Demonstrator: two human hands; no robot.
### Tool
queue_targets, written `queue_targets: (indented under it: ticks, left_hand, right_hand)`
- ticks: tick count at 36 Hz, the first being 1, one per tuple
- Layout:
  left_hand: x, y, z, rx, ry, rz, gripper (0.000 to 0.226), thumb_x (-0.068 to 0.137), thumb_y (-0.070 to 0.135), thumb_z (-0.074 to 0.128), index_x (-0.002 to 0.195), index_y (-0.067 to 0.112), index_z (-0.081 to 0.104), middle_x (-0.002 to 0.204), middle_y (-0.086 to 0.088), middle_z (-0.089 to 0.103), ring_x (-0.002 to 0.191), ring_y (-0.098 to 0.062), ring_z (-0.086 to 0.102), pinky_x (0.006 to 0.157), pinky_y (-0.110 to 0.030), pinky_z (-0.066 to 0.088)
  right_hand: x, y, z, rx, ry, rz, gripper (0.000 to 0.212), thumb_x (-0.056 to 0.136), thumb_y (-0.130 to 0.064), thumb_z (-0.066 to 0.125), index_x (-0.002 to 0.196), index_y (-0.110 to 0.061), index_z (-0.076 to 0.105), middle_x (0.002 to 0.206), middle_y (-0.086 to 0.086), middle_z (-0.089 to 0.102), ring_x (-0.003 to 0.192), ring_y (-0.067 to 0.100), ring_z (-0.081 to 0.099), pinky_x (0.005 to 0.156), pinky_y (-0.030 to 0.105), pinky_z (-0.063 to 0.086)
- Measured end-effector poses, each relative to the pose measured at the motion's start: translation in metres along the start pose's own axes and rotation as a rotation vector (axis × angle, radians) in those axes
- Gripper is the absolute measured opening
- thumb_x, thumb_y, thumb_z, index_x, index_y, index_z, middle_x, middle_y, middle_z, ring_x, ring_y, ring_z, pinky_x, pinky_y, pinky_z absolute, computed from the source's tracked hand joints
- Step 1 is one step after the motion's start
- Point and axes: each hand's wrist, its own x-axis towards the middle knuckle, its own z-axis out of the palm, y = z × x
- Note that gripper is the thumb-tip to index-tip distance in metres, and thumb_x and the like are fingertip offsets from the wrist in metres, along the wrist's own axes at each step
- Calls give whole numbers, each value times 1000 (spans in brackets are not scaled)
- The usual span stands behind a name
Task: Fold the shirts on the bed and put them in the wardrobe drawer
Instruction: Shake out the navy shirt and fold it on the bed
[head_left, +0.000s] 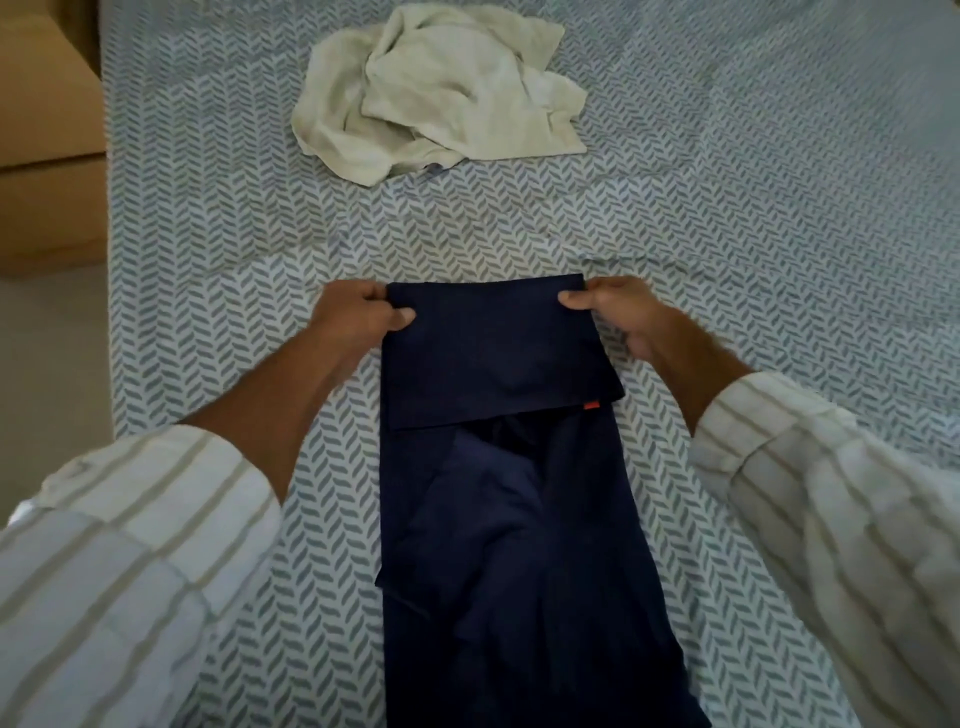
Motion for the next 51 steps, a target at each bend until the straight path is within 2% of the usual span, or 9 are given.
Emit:
queue_targets:
  ticks: [8, 13, 18, 23, 29, 35, 41, 47, 51]
  left_hand:
    - [-86, -12, -8, -136, -4, 169, 21, 82, 5, 79, 84, 16, 62, 79, -1, 66, 68, -8, 61, 58, -13, 52]
    - [-139, -19, -36, -159, 44, 244, 23, 78, 8, 83, 96, 17, 72, 91, -11, 75, 82, -18, 71, 75, -25, 59]
    - [-203, -38, -39, 6, 71, 379, 18, 76, 12, 86, 88, 22, 77, 84, 4, 76, 79, -5, 70, 75, -19, 56]
    - [-263, -82, -30, 215, 44, 541, 26, 72, 6, 87, 83, 27, 75, 82, 15, 72, 74, 6, 63, 74, -7, 45]
    - [-315, -140, -11, 420, -64, 818, 31, 61, -9, 78, 82, 14, 76, 87, 4, 70, 84, -5, 60, 80, -14, 47]
    - [-328, -183, 6, 663, -219, 928, 37, 61, -14, 68, 81, 15, 74, 85, 3, 68, 81, -13, 61, 69, -35, 53]
    - [-324, -193, 13, 809, -253, 846, 50, 48, -9, 83, 91, 18, 79, 94, 1, 72, 84, -17, 65, 75, -24, 44]
    - [-306, -172, 14, 503, -40, 604, 36, 81, -8, 66, 111, 12, 73, 106, -1, 66, 93, -10, 57, 83, -13, 42]
    - [-274, -148, 16, 243, 133, 249, 40, 89, 14, 72, 126, 14, 59, 111, 0, 59, 98, -15, 59, 90, -27, 49]
  right_hand:
    - [-61, -9, 1, 184, -44, -84, 4, 97, -15, 63, 95, -18, 65, 76, -7, 75, 62, 5, 68, 53, 21, 52]
    - [-123, 0, 6, 226, -13, -302, 4, 95, -8, 63, 96, -12, 64, 86, -2, 67, 65, 1, 65, 61, 19, 52]
    - [-197, 38, -22, 88, 0, -533, 15, 87, -5, 73, 89, -20, 73, 92, 9, 71, 87, 23, 68, 87, 41, 58]
    - [-258, 93, -48, -146, -21, -654, 30, 80, 0, 80, 82, -29, 72, 83, -11, 70, 84, 12, 63, 83, 34, 51]
    - [-301, 185, -64, -448, -10, -732, 30, 71, 3, 87, 89, -18, 74, 93, -5, 74, 90, 17, 68, 89, 34, 51]
    - [-326, 234, -52, -532, 3, -849, 25, 71, -12, 78, 85, -31, 69, 96, -19, 69, 92, -7, 62, 87, 9, 46]
    - [-319, 258, -53, -857, -41, -669, 23, 65, -50, 64, 88, -52, 65, 99, -37, 59, 95, 6, 57, 84, 49, 45]
    - [-298, 208, -39, -488, 58, -511, 13, 82, -36, 81, 90, -29, 74, 96, -11, 69, 92, 6, 63, 88, 33, 52]
    - [-255, 168, -22, -219, 70, -198, 47, 82, -35, 81, 122, -21, 62, 115, -7, 66, 103, 8, 64, 81, 26, 53]
